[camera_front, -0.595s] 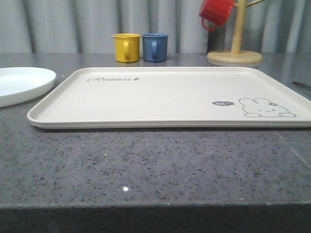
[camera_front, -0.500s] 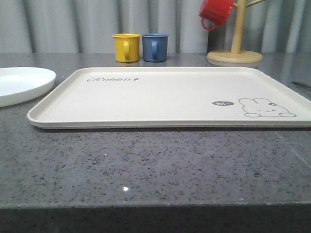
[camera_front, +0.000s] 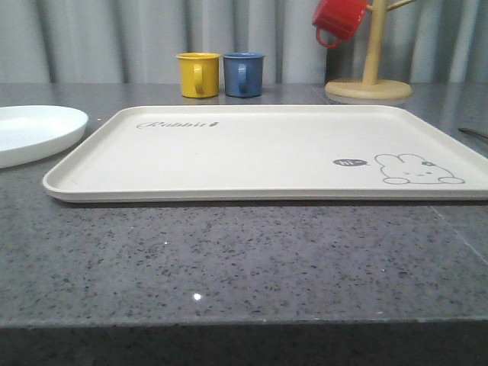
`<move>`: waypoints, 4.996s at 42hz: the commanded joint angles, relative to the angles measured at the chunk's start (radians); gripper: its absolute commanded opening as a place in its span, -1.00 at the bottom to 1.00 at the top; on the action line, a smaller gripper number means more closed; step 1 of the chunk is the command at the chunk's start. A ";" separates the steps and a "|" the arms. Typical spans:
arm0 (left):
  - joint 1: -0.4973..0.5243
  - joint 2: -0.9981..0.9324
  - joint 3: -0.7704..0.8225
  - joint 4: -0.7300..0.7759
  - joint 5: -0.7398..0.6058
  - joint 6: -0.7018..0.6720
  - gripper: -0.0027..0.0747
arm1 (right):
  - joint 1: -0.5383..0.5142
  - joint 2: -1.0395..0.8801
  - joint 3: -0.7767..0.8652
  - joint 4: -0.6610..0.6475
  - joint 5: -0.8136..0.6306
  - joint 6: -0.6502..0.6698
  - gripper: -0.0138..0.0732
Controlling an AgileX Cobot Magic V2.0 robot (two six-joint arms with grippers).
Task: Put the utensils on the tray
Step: 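Move the left gripper down toward the rim of the white plate, then grasp the white plate's rim with the left gripper, then lift the plate onto the tray and open the left gripper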
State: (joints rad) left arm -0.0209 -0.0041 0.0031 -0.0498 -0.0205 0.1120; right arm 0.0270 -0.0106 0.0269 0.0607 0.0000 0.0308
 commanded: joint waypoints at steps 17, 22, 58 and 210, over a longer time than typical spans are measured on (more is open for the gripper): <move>0.002 -0.018 -0.115 -0.008 -0.093 -0.012 -0.98 | -0.008 -0.015 -0.140 -0.012 -0.053 0.000 -0.84; 0.002 0.002 -0.277 -0.008 0.048 -0.012 -0.98 | -0.008 0.005 -0.286 -0.012 0.064 0.000 -0.84; 0.002 0.481 -0.722 -0.015 0.513 -0.012 -0.98 | -0.008 0.647 -0.715 -0.013 0.543 0.000 -0.84; -0.263 1.655 -1.322 -0.498 0.719 0.306 -0.98 | -0.007 0.752 -0.715 -0.018 0.587 -0.051 0.52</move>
State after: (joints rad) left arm -0.2743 1.6744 -1.2845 -0.5011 0.7538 0.4255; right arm 0.0270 0.7419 -0.6539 0.0538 0.6412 -0.0133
